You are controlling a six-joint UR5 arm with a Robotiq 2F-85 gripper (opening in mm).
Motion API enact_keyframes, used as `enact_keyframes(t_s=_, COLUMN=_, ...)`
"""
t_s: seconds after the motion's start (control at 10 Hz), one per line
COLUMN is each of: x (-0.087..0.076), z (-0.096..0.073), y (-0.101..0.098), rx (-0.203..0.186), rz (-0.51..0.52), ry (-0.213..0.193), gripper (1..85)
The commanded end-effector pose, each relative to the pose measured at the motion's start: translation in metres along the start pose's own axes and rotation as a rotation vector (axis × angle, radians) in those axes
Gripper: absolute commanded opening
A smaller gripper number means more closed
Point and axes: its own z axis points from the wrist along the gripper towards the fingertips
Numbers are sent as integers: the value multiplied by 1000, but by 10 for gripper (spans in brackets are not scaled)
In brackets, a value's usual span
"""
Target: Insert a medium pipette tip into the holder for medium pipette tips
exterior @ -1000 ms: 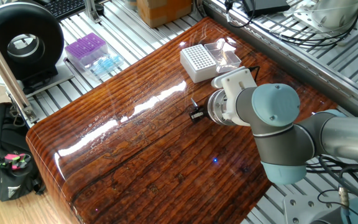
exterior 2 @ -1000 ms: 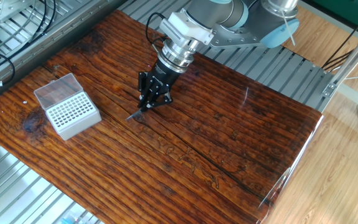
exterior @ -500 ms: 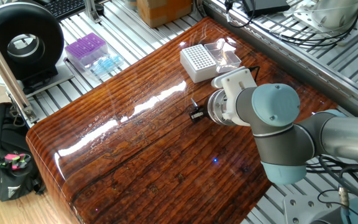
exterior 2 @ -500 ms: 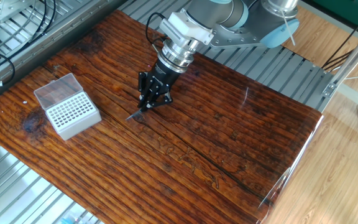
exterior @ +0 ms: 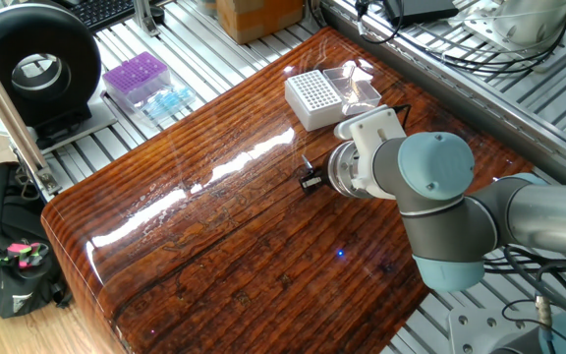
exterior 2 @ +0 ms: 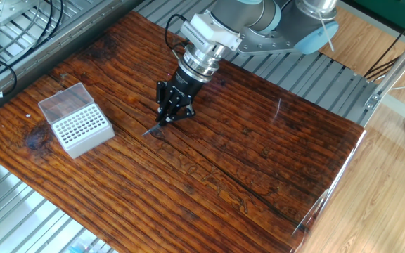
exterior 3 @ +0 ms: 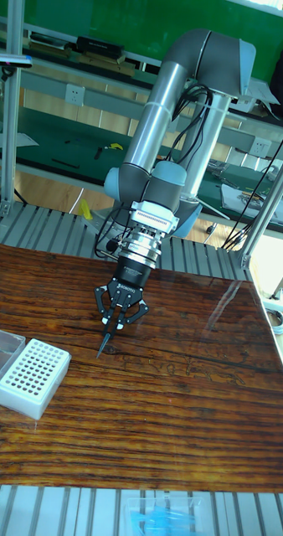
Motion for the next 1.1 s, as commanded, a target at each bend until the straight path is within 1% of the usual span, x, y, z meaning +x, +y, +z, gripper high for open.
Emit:
enact_keyframes(t_s=0.0, x=-1, z=18, y=-7, rx=13, rz=-20, ry=-12, gripper=210)
enact_keyframes(t_s=0.4, x=1, z=20, y=-5, rx=3, rz=-20, ry=-11, gripper=213)
enact_keyframes(t_s=0.8, x=9, z=25, y=-4, rx=1, rz=-35, ry=15, gripper=217)
enact_keyframes(t_s=1.0, x=15, z=25, y=-3, rx=-4, rz=-44, ry=38, gripper=227)
